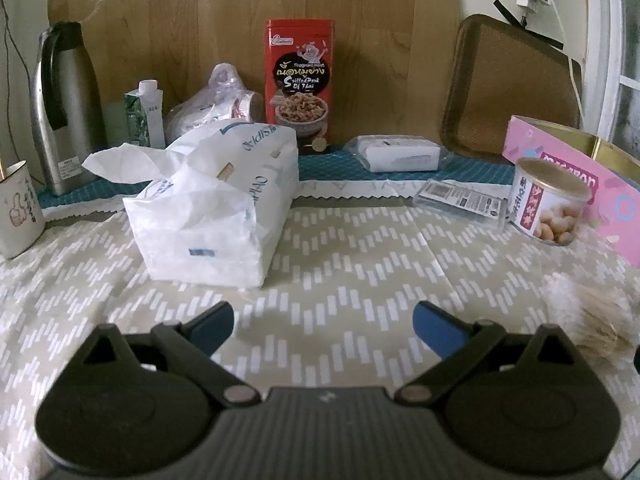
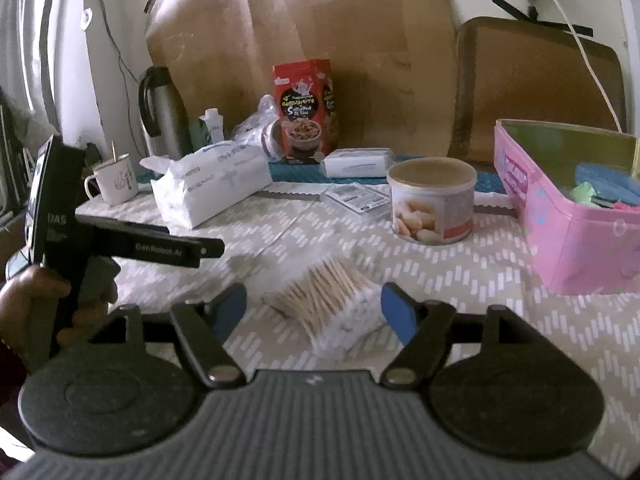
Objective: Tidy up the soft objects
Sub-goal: 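Grasp the cotton-swab pack with the right gripper, then carry the cotton-swab pack into the tin and release it, then move the right gripper to the white wipes packet and grasp it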
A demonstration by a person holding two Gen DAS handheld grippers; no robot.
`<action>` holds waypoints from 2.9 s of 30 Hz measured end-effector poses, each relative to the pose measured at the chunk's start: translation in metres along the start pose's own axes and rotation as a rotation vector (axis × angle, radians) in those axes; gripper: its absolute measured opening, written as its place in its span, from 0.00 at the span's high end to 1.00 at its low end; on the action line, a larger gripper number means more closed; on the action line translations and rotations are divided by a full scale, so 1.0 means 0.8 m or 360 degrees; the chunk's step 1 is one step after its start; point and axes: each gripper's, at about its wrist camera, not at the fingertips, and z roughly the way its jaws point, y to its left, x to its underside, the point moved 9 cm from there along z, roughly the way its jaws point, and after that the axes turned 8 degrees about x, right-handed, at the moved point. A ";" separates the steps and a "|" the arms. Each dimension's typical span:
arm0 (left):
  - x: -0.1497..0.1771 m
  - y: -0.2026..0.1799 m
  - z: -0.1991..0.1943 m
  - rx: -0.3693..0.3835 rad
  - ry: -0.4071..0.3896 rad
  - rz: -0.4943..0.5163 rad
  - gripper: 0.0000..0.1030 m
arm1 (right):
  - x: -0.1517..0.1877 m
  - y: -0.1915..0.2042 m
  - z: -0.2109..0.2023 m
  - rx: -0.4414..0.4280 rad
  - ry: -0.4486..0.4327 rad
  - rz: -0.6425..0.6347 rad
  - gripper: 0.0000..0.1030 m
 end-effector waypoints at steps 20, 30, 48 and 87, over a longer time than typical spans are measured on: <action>0.001 0.004 0.006 0.0014 0.0063 -0.0025 0.03 | 0.003 -0.015 0.005 0.0254 -0.0057 -0.0102 0.38; -0.014 -0.100 -0.004 0.0482 0.0125 0.0048 0.31 | 0.021 0.009 0.015 0.0107 0.0050 -0.0167 0.45; -0.135 -0.326 0.001 0.0928 -0.0050 0.0293 0.74 | -0.052 -0.111 -0.053 0.0480 -0.0385 -0.0098 0.65; -0.041 0.022 0.011 0.0154 -0.0253 -0.0013 0.28 | -0.215 -0.007 0.286 0.0306 0.0211 0.0297 0.07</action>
